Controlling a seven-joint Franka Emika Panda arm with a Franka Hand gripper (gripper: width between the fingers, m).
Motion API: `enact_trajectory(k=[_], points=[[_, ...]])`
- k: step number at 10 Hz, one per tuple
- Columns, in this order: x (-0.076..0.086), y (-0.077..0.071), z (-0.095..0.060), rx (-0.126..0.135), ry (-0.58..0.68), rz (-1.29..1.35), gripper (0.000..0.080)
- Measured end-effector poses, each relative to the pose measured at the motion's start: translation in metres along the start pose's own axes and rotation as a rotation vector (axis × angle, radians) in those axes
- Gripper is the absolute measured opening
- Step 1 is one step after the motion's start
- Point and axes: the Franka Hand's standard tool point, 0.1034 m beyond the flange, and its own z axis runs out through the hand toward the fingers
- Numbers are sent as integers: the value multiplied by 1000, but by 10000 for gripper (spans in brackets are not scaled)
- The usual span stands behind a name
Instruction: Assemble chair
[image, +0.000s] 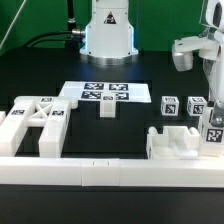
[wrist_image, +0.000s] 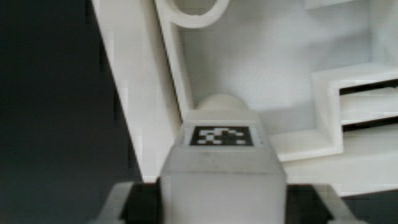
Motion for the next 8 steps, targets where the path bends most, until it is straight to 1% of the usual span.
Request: enact_trajectory(k=[1, 6, 8], points=[[0, -1, 0, 8, -4, 166, 289], [0, -1, 0, 9, -4, 547, 289], [2, -1, 1, 16, 25, 808, 289]])
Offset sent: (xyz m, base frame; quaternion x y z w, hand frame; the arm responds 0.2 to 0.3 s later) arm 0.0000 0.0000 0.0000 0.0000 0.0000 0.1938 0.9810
